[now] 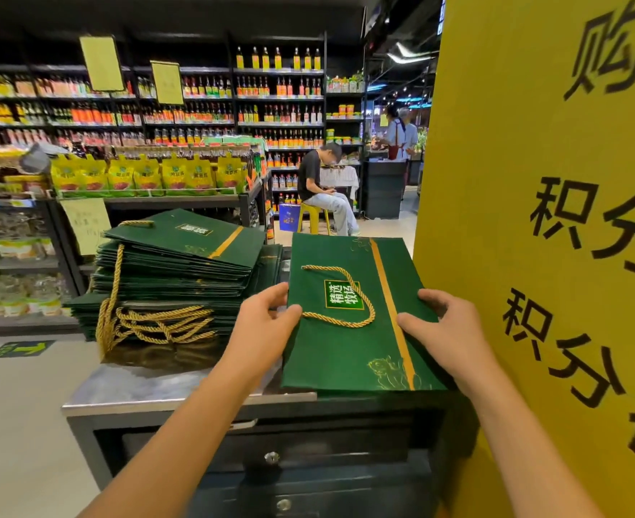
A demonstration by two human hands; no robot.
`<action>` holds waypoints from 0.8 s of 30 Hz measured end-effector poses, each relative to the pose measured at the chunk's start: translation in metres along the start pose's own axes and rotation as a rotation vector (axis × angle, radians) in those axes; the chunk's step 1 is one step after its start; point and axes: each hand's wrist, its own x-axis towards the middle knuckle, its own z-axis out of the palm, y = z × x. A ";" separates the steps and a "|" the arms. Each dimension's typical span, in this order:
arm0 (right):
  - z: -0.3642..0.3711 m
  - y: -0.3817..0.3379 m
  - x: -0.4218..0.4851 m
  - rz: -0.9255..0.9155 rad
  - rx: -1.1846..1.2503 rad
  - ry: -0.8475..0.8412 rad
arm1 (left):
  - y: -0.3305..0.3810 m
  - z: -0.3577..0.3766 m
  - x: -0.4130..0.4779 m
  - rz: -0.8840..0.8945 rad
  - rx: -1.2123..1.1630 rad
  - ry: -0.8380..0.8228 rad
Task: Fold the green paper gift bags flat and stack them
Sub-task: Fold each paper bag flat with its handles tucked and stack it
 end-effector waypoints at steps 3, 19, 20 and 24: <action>0.008 -0.012 0.035 0.000 -0.045 -0.027 | 0.011 0.005 0.028 -0.024 0.059 -0.016; 0.039 -0.015 0.149 -0.079 -0.358 -0.155 | -0.026 0.048 0.172 -0.204 0.229 -0.022; 0.041 -0.010 0.152 -0.088 -0.369 -0.165 | -0.023 0.049 0.170 -0.209 0.228 -0.013; 0.050 0.013 0.155 -0.089 -0.426 -0.197 | -0.027 0.054 0.166 -0.197 0.286 -0.008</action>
